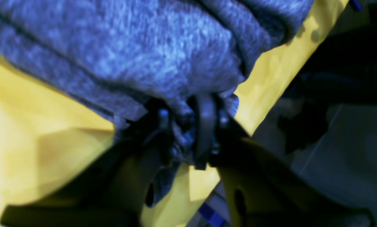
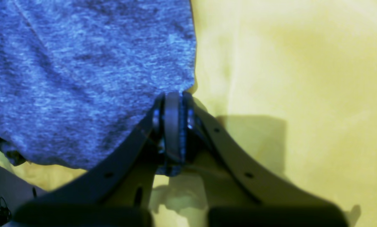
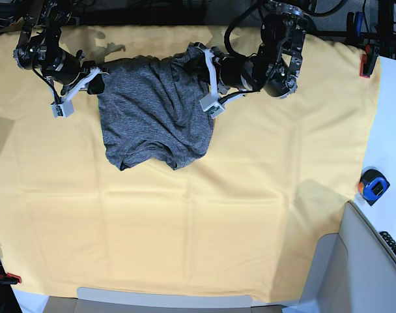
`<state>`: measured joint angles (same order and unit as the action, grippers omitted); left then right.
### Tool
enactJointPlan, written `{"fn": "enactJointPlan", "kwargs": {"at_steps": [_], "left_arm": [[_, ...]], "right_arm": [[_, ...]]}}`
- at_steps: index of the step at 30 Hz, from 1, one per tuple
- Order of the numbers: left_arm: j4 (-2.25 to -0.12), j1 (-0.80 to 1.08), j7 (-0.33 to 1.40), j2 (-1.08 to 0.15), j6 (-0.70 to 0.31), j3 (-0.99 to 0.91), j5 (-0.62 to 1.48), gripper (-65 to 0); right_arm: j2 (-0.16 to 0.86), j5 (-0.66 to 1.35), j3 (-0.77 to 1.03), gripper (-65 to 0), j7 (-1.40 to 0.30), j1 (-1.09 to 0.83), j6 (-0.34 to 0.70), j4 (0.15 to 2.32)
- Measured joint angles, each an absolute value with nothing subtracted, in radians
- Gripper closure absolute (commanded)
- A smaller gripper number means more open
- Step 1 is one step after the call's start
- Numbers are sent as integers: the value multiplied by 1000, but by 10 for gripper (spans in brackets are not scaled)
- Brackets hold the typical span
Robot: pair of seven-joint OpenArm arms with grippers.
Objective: Fold the T-shirt properly
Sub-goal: 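Hold the shirt edges and stretch them apart to smooth the fold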
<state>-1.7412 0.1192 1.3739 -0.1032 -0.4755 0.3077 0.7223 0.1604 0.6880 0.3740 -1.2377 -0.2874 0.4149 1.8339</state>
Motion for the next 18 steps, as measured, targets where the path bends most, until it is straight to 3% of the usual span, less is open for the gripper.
{"fn": "enactJointPlan", "kwargs": {"at_steps": [12,18], "left_arm": [[-1741,94,1372,-207,-479,314,764,-88],[-1742,94,1364,-230,-479,314,771,-88]], "right_arm": [[165,685,379,0,-1238,-283,415,1833],[160,585,381,0,-1234,-282,415,1833]]}}
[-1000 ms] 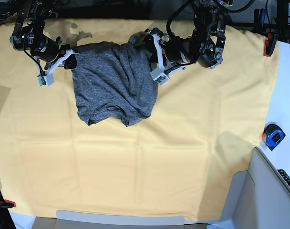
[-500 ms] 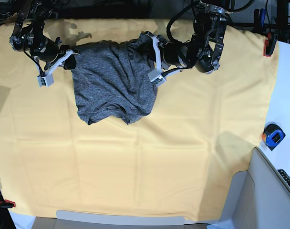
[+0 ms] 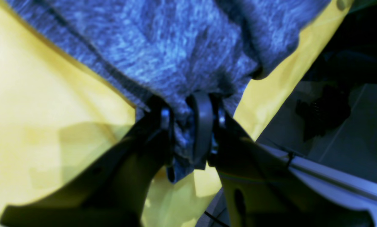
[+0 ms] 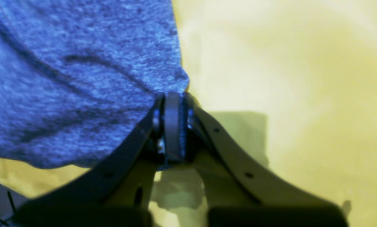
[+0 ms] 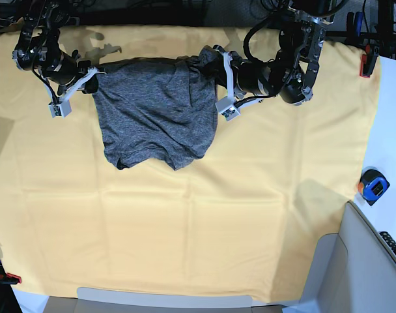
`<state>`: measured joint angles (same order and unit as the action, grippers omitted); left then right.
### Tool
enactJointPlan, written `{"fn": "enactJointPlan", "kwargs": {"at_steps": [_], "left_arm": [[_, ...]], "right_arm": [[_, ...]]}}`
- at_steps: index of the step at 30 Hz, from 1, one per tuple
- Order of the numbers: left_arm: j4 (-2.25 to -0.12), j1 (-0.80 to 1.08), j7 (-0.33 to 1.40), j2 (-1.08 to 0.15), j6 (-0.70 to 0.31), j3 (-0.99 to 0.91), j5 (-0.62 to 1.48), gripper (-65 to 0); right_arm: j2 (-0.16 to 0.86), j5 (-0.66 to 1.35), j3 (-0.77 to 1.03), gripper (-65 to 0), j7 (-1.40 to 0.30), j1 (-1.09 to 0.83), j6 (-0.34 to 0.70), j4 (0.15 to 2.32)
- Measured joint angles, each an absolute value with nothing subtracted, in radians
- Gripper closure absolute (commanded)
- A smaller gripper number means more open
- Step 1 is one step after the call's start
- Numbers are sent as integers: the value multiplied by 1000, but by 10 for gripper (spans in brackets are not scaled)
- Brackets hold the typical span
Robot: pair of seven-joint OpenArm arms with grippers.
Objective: Fold the T-shirt properly
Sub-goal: 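Hold the shirt edges and stretch them apart to smooth the fold, then release the edges and press the shirt's sides inward with both grippers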
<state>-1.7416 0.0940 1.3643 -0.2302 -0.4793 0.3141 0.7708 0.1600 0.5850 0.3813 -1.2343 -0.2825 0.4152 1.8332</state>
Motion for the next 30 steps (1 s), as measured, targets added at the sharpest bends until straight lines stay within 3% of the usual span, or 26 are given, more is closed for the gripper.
{"fn": "enactJointPlan", "kwargs": {"at_steps": [9,18,21,26,30], "left_arm": [[-1742,95,1365,-228,-479,314,770,-93],[-1778,97,1382,-228,-479,314,744,-249],[-1812,100,1390,-231,-478,312,715,-269],[-1862,103,1404,-233,-475,310,709,-269],[-1877,102,1403,-233,-475,309,709,-269]], "right_arm": [[122,574,376,0,-1227,-279,412,1836],[121,574,376,-2,-1227,-279,412,1837],[120,569,376,-67,-1237,-280,412,1853],[119,570,381,-243,-1241,-282,412,1935],[121,570,381,-277,-1245,-268,412,1947]]}}
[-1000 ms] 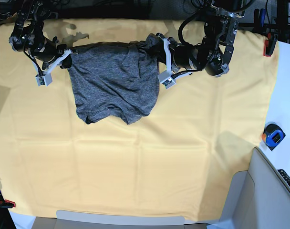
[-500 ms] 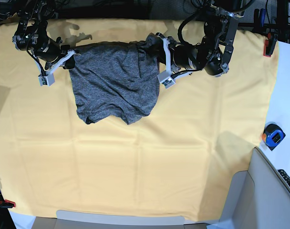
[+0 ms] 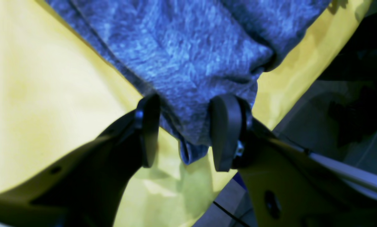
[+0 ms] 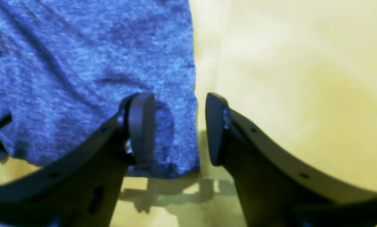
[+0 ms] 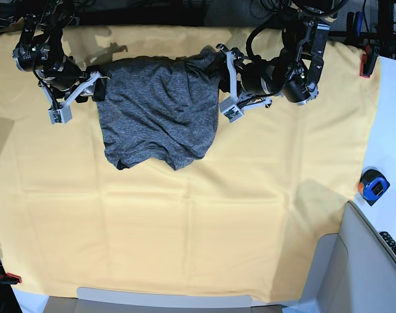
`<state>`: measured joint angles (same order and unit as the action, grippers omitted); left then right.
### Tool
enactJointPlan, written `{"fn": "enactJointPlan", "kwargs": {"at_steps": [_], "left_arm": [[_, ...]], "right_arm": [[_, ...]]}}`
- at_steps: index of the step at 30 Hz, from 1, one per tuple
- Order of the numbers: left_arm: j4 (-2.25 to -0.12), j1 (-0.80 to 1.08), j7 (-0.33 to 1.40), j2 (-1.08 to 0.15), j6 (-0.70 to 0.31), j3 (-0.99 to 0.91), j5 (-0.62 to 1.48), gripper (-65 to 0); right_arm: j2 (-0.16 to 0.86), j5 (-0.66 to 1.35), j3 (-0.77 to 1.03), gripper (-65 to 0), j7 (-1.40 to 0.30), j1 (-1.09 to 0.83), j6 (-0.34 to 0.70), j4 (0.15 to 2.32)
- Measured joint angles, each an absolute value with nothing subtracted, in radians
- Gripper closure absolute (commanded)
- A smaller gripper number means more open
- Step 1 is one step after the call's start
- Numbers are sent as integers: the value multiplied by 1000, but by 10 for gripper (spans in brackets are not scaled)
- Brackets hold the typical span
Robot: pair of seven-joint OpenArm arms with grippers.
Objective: Fold the T-shirt properly
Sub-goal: 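Release the edges and press the shirt's sides inward with both grippers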
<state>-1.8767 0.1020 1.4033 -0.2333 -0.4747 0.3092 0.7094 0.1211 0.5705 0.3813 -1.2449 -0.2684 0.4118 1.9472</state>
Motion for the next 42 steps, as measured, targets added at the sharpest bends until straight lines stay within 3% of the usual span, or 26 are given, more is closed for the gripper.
{"fn": "enactJointPlan", "kwargs": {"at_steps": [13,17,19,21,22,23,24,34,42], "left_arm": [[-1990,82,1408,-239,-475,140,705,-269],[-1990,58,1401,-232,-475,117,703,-262],[-1986,36,1386,-210,-475,122,702,-207],[-1975,-1,1381,-179,-476,148,702,-111],[-1963,-25,1372,-167,-476,176,702,-68],[-1949,-48,1361,-158,-479,208,706,-45],[-1935,-67,1357,-149,-479,238,711,-45],[-1633,-207,1131,-114,-476,424,707,-58],[-1351,-297,935,-117,-472,512,703,-59]], "right_arm": [[138,570,387,-276,-1242,-113,411,1948],[66,556,371,-276,-1242,-101,413,1947],[22,551,314,-267,-1244,-101,411,1947],[11,567,231,-190,-1247,-102,420,1946],[12,569,199,-110,-1245,-101,420,1946],[17,574,174,-24,-1242,-102,420,1946],[22,562,159,0,-1241,-104,418,1946],[84,535,154,0,-1242,-206,416,1946],[80,530,153,0,-1242,-255,416,1946]]}}
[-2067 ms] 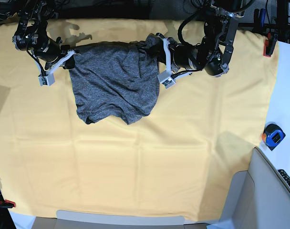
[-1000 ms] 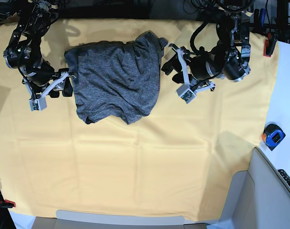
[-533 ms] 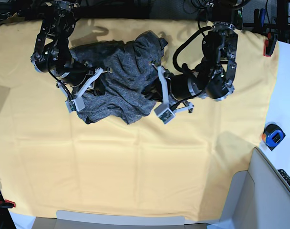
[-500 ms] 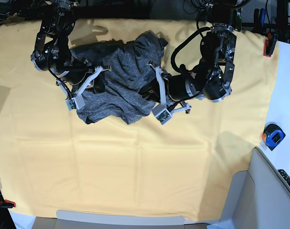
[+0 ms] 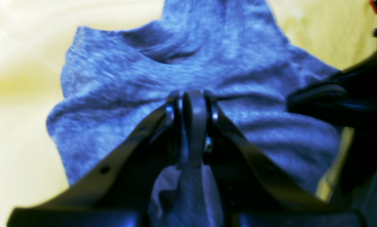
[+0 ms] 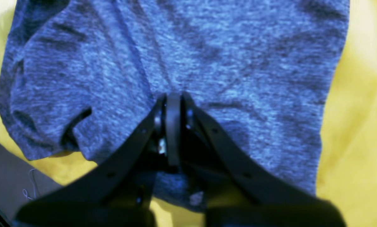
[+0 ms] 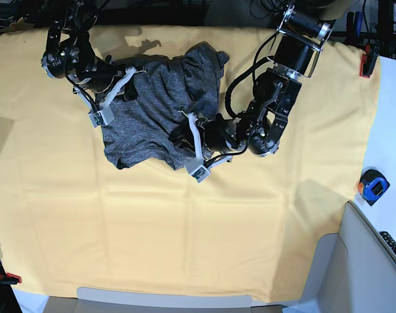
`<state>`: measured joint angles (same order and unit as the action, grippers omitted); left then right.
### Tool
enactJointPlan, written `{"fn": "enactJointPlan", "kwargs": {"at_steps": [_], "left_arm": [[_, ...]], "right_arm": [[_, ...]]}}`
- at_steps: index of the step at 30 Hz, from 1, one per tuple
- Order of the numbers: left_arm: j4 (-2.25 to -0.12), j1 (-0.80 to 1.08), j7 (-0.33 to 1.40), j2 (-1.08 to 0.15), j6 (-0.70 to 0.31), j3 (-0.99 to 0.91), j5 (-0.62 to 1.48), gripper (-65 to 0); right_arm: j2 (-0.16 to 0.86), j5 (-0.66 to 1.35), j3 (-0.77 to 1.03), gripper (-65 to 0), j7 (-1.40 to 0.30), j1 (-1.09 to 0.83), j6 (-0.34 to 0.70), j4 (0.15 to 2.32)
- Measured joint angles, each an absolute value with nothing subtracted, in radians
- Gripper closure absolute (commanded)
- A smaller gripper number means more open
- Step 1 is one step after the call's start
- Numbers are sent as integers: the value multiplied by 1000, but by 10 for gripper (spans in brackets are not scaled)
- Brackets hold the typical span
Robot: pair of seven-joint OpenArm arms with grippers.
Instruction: Fold the T-shirt properly
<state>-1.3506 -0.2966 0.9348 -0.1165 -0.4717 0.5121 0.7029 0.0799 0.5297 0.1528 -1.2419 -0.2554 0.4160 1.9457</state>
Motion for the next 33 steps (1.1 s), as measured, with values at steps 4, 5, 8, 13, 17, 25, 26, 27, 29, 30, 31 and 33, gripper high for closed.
{"fn": "enactJointPlan", "kwargs": {"at_steps": [4,5,8,13,17,25,26,27,29,30,31,33], "left_arm": [[-1231,-310,832,-114,-476,514,715,-59],[-1219,-314,824,-117,-479,507,719,-59],[-1209,-319,811,-110,-467,418,703,-59],[-1263,-313,814,-129,-459,220,690,-59],[-1438,-267,900,-118,-470,127,710,-59],[-1760,-43,1181,-116,-471,84,706,-60],[-1776,-18,1188,-108,-472,92,707,-60],[-1779,2,1201,-98,-472,101,707,-60],[-1775,36,1224,-76,-471,120,695,-60],[-1774,49,1224,-67,-472,131,695,-60],[-1775,60,1219,-60,-472,136,702,-60],[-1776,82,1208,-56,-472,151,701,-60]], "right_arm": [[94,531,152,0,-1238,-268,416,1932],[97,532,152,0,-1237,-269,416,1924],[99,535,152,0,-1234,-268,416,1913],[99,538,160,0,-1236,-266,416,1913],[95,537,206,0,-1245,-235,416,1926],[3,546,308,0,-1233,-39,413,1909],[-7,553,307,0,-1235,-24,418,1875],[-19,539,297,0,-1235,-15,414,1837],[-33,526,267,0,-1235,-12,413,1752],[-38,529,247,0,-1238,-15,417,1718],[-38,527,224,0,-1230,-20,416,1699],[-36,530,187,0,-1183,-27,416,1688]]}}
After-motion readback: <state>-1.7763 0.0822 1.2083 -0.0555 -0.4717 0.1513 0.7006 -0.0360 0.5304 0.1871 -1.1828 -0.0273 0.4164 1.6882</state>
